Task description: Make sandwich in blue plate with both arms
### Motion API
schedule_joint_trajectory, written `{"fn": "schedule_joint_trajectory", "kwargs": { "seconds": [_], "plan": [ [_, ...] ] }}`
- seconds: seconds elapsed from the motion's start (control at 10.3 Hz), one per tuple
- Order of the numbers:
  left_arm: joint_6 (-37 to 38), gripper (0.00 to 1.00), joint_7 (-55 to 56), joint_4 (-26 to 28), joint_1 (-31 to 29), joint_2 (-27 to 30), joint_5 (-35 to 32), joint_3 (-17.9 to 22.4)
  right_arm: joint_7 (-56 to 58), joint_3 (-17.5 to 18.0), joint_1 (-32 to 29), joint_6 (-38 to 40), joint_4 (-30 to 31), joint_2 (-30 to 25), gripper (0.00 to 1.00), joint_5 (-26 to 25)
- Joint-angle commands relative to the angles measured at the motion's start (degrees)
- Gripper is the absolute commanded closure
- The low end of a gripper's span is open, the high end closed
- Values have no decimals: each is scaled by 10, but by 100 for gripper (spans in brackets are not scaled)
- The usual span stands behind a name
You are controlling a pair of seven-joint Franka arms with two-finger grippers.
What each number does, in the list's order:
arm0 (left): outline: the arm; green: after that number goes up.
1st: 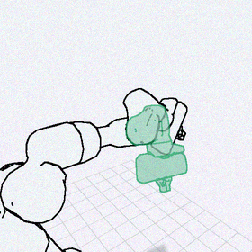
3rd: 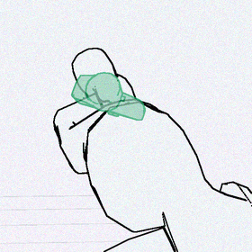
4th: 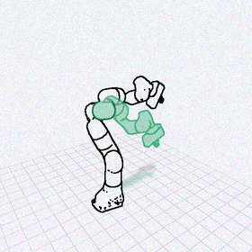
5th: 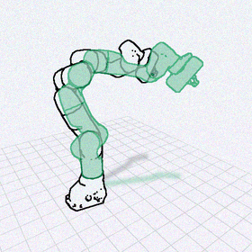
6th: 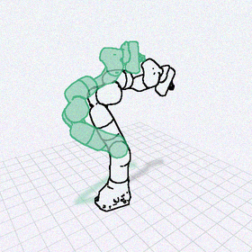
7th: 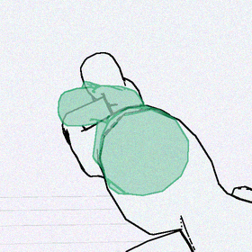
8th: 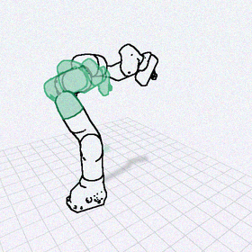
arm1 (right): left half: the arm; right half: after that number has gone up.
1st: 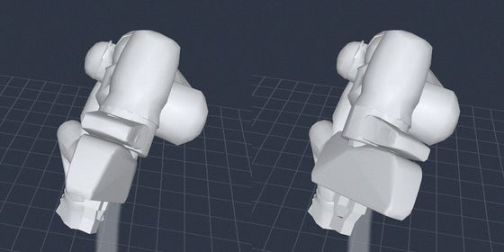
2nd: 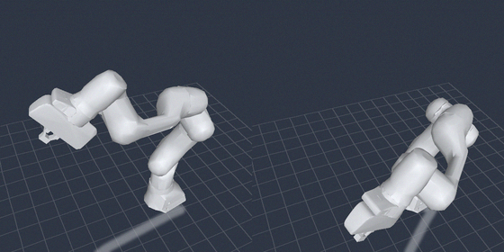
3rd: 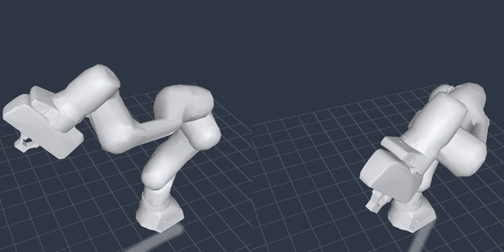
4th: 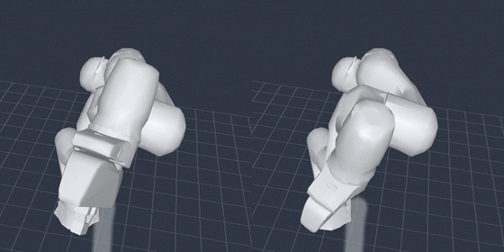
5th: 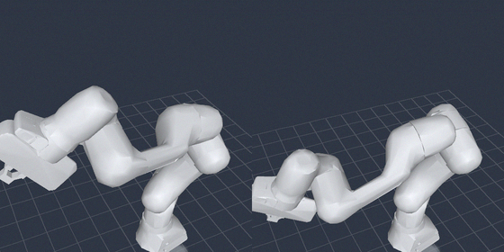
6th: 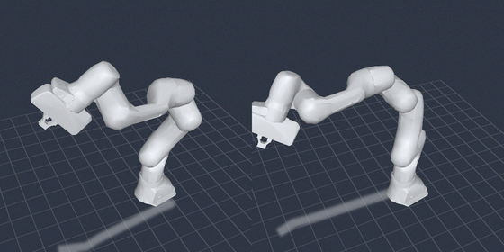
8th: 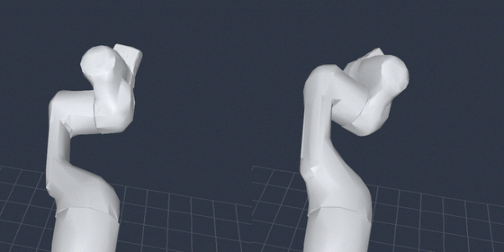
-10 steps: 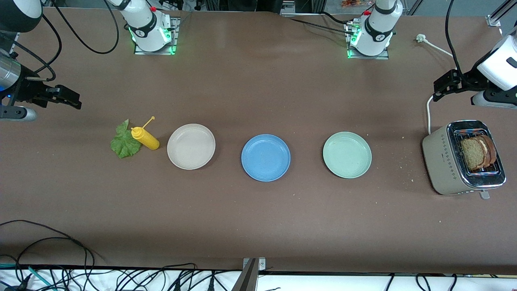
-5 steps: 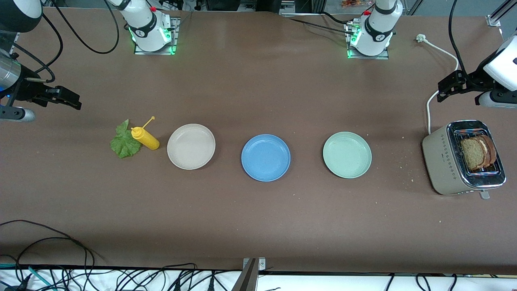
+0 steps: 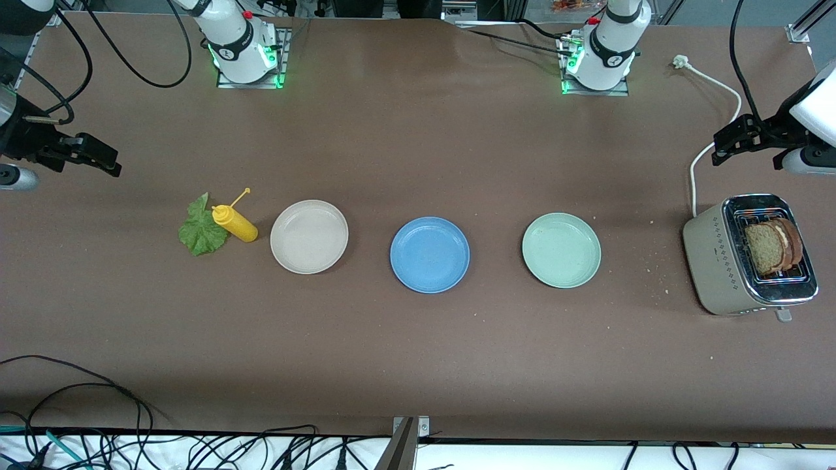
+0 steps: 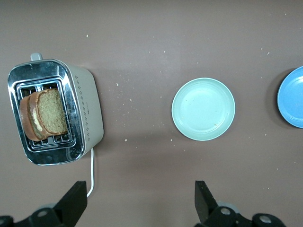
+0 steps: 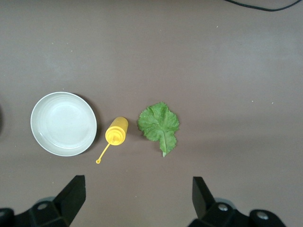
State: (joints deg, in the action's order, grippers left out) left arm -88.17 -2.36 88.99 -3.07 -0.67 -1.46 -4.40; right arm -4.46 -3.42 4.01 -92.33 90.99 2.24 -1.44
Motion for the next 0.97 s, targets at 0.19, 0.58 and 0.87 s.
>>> {"fn": "schedule_joint_trajectory", "kwargs": {
  "seconds": [0.19,0.58,0.87],
  "plan": [
    [-6,0,-5,4,-4,6,-18,-4,2,1,-1,27,-23,-3,0,5],
    [-6,0,-5,5,-9,5,-18,-6,4,1,0,37,-25,-3,0,-4],
    [-8,0,-5,3,-9,7,-14,-8,3,2,0,41,-25,-3,0,0]
  ]
}}
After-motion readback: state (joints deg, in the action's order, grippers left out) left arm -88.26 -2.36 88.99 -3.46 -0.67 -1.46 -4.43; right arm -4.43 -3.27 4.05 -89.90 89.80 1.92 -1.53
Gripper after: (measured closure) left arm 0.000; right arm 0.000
